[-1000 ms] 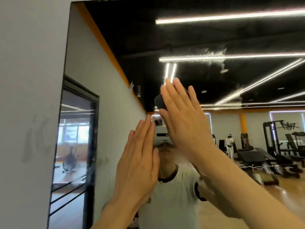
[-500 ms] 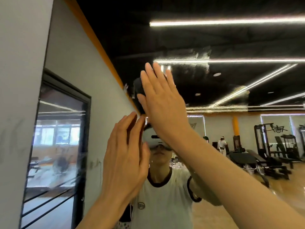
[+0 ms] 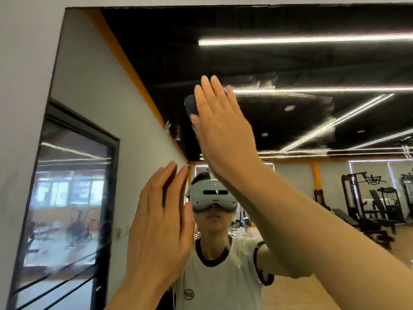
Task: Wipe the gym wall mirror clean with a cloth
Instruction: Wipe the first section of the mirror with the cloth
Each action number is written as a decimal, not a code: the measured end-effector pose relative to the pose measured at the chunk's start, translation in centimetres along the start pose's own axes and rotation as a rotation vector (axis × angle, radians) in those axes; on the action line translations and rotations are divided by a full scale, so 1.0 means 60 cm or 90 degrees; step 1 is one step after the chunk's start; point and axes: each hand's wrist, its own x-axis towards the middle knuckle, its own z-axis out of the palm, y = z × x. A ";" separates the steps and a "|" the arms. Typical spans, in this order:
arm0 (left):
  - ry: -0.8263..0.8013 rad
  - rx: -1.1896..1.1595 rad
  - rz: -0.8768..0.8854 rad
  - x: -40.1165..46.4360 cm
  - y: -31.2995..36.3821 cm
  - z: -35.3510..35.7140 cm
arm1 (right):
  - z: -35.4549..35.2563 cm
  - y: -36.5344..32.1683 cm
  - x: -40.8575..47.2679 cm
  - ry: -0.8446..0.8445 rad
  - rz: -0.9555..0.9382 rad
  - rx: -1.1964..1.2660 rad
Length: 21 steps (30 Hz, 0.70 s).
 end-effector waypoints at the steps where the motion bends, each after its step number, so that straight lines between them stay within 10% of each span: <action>1: -0.001 0.001 0.000 0.000 -0.001 0.000 | -0.007 0.019 0.002 -0.016 -0.002 -0.008; 8: 0.003 0.007 0.000 0.000 -0.006 0.005 | -0.071 0.203 -0.056 0.033 0.316 -0.012; 16: -0.003 0.001 -0.009 0.004 0.004 -0.006 | -0.016 0.017 0.051 -0.085 -0.020 -0.041; 21: -0.020 -0.014 0.003 0.013 0.005 -0.016 | -0.070 0.201 -0.008 -0.007 0.154 -0.012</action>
